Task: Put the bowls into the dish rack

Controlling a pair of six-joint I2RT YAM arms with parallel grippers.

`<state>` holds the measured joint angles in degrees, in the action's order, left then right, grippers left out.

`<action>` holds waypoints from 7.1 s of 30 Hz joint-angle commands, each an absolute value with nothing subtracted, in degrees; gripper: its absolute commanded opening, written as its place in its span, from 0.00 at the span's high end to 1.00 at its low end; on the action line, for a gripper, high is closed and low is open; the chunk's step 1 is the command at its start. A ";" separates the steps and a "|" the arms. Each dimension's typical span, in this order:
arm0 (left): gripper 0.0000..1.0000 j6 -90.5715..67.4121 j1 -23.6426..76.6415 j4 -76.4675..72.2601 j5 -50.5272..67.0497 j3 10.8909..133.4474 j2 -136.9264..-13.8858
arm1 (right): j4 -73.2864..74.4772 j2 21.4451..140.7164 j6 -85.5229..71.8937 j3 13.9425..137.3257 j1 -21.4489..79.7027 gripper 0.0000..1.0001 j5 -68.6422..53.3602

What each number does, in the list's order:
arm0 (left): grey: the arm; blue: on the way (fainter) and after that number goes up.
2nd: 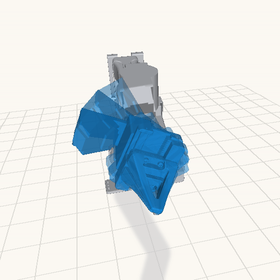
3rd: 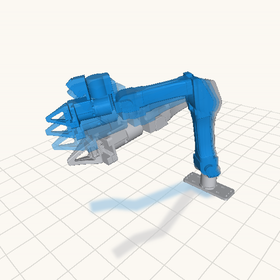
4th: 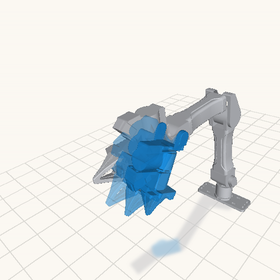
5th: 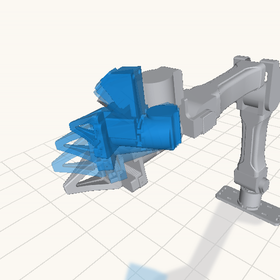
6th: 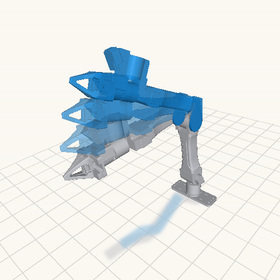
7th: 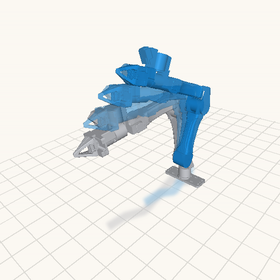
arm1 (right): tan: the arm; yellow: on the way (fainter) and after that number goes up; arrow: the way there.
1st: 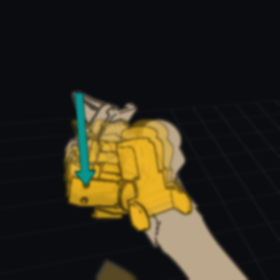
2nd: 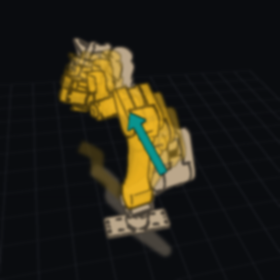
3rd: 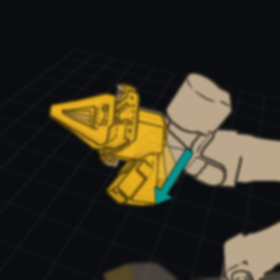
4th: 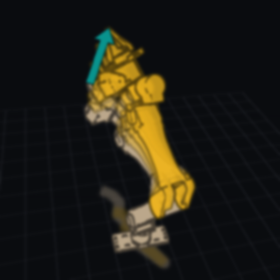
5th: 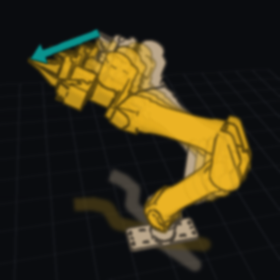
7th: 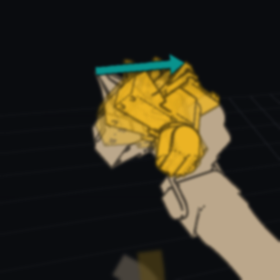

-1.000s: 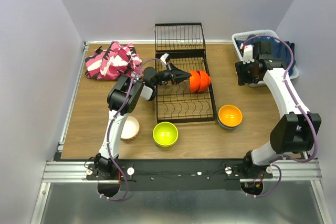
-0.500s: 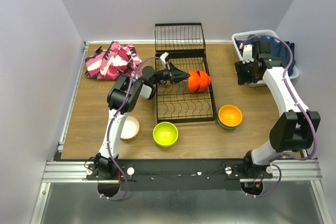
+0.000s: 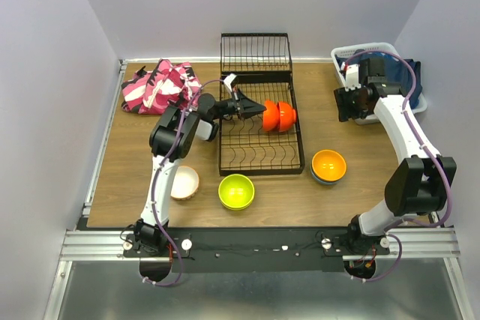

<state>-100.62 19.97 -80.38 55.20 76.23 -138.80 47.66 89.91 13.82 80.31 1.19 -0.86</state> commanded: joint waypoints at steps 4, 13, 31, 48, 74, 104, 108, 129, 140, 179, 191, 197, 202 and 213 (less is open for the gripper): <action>0.89 -86.16 18.37 -69.36 56.78 69.01 -134.04 | 47.11 88.86 14.06 80.86 1.67 0.37 -0.97; 1.00 -80.95 18.37 -63.02 54.67 64.07 -126.57 | 46.85 87.54 13.89 79.98 1.67 0.37 -1.32; 1.00 -108.00 19.25 -94.47 53.70 69.78 -133.93 | 47.37 87.10 13.80 79.01 1.67 0.37 -1.85; 1.00 -114.96 20.21 -96.50 52.82 73.82 -137.63 | 47.64 89.12 14.68 80.07 1.67 0.37 -0.44; 0.66 -58.85 19.07 -36.01 50.81 66.35 -117.60 | 44.91 85.61 13.89 77.44 2.20 0.37 -1.93; 0.54 -1.49 33.22 16.35 17.58 82.97 -107.57 | 40.34 82.97 13.18 76.90 2.20 0.36 -7.12; 0.54 -2.72 33.22 16.44 18.72 83.41 -109.16 | 40.08 82.44 13.27 76.29 2.20 0.36 -6.86; 0.52 -4.31 33.22 18.37 25.13 82.35 -106.08 | 39.55 79.54 13.89 72.68 2.20 0.36 -5.01; 0.52 -5.36 33.31 18.11 26.19 89.38 -112.67 | 39.55 79.02 14.24 71.72 2.20 0.36 -3.96; 1.00 -38.92 23.03 -23.23 55.97 73.32 -109.68 | 41.40 82.97 13.80 74.62 2.20 0.36 -1.85; 1.00 -79.76 20.21 -72.19 69.25 70.21 -121.53 | 42.80 85.69 14.41 77.25 2.20 0.36 -0.62; 1.00 -101.31 19.69 -96.12 73.30 74.52 -129.62 | 43.33 86.75 14.41 78.22 2.20 0.36 -0.35; 1.00 -101.95 19.42 -96.15 75.15 74.36 -130.87 | 43.59 87.54 14.41 79.45 2.20 0.36 -0.35; 1.00 -102.65 19.69 -96.15 76.99 79.01 -136.05 | 44.12 88.51 14.41 80.24 2.20 0.36 -0.35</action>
